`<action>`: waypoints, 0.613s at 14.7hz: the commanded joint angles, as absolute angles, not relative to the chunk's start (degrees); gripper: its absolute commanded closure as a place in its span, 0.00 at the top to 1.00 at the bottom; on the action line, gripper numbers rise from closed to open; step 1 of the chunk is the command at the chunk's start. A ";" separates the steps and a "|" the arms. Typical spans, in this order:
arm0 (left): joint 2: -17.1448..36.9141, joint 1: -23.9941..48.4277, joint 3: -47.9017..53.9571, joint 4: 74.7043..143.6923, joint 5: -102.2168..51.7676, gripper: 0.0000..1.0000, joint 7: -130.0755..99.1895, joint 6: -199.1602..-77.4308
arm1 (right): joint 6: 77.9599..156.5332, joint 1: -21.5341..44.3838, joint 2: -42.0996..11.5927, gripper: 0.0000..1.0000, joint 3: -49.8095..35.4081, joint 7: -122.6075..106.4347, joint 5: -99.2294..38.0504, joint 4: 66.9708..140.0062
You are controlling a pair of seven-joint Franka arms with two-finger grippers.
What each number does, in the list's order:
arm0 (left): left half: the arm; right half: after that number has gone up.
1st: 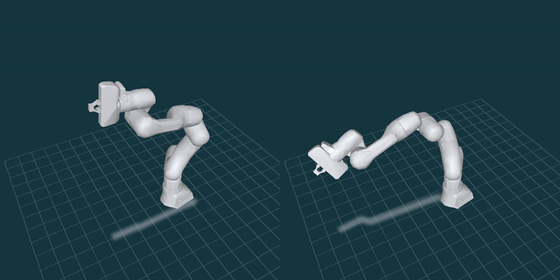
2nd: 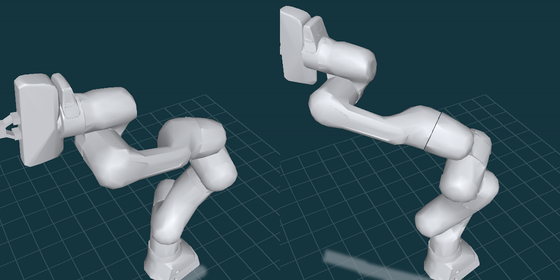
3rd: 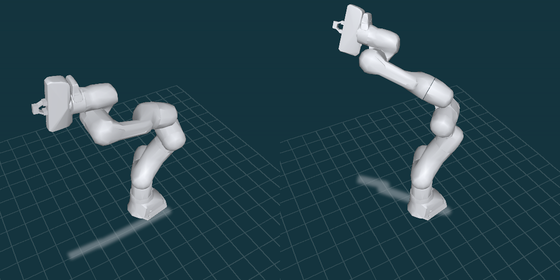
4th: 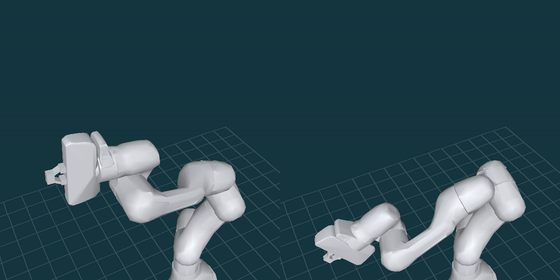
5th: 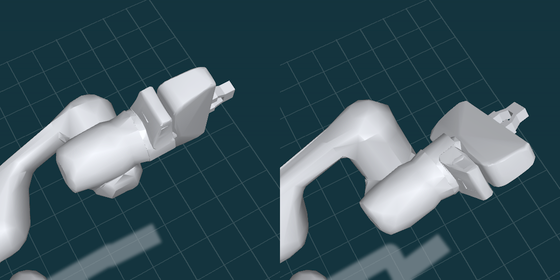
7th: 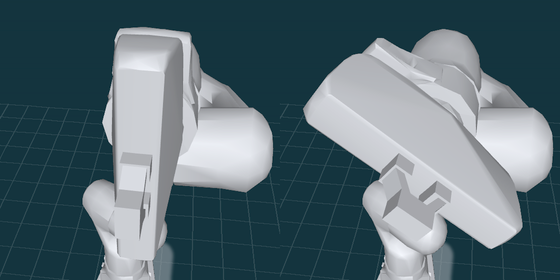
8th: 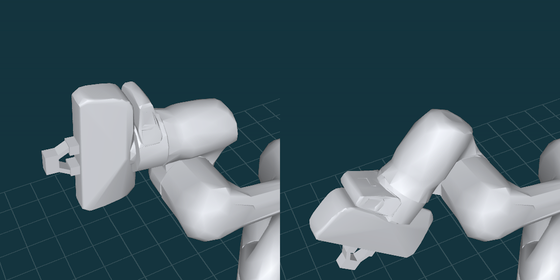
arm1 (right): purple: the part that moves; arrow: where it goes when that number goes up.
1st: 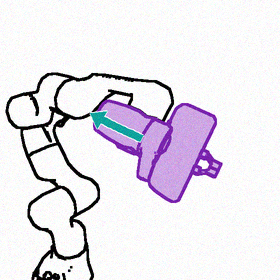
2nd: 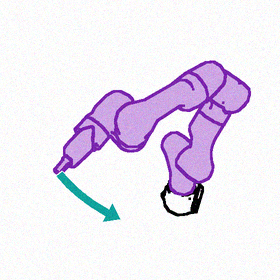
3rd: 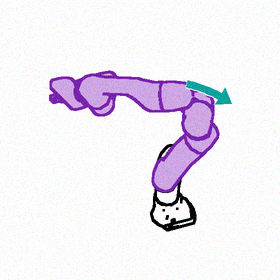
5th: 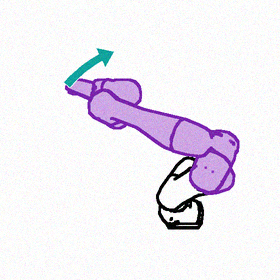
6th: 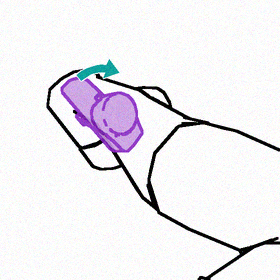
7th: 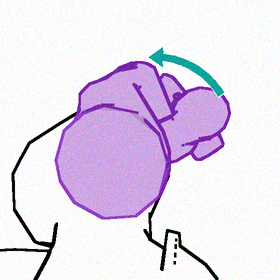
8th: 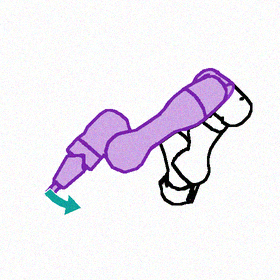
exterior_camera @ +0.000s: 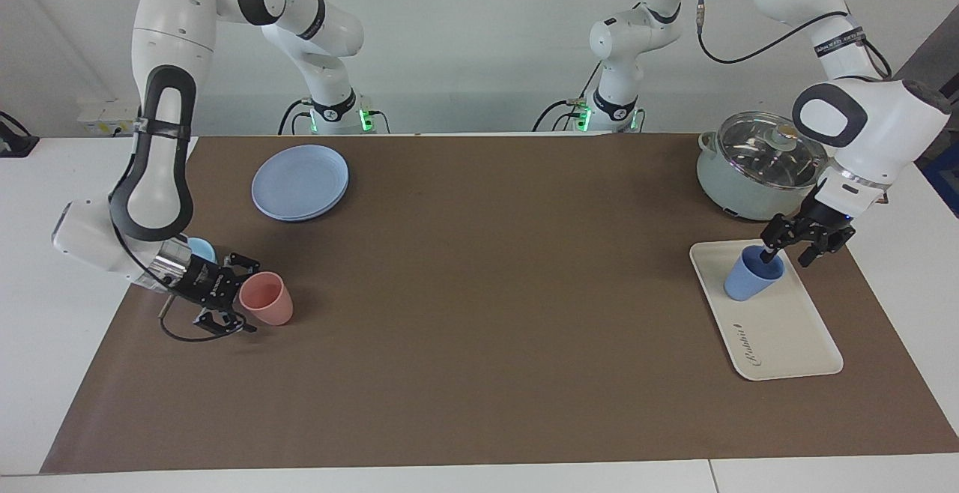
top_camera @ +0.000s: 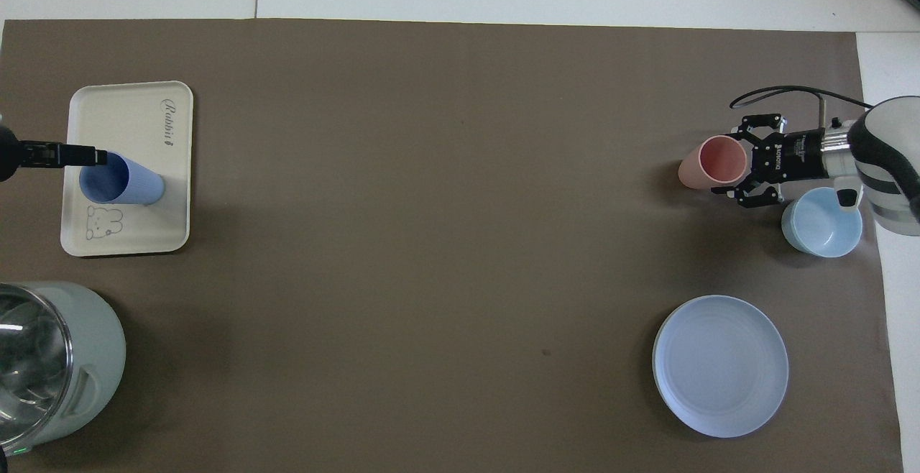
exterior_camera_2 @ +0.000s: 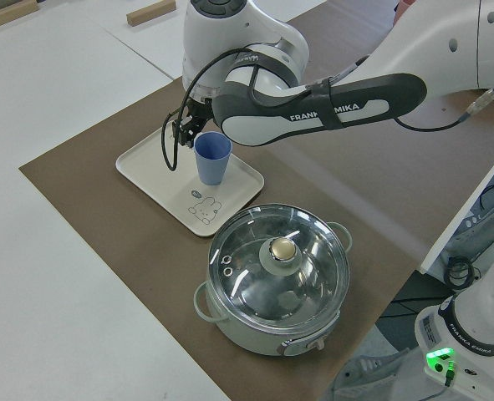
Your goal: Place cup on tray
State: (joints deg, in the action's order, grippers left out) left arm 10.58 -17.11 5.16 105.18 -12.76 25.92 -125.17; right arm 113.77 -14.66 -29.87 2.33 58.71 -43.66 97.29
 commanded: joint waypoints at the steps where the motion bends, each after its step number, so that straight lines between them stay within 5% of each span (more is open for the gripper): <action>1: 8.36 -15.22 4.92 103.80 -7.32 1.00 25.32 -120.43 | 114.43 -14.94 -25.85 0.99 2.81 50.93 -39.67 98.96; 9: -2.53 -8.54 5.19 111.16 -2.02 1.00 21.36 -109.43 | 110.32 -13.36 -16.71 0.99 2.64 39.03 -26.46 99.23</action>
State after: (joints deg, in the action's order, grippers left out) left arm 2.31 -10.48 5.79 106.08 -3.64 23.45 -110.26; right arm 111.88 -13.88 -19.85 2.81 40.62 -28.53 97.39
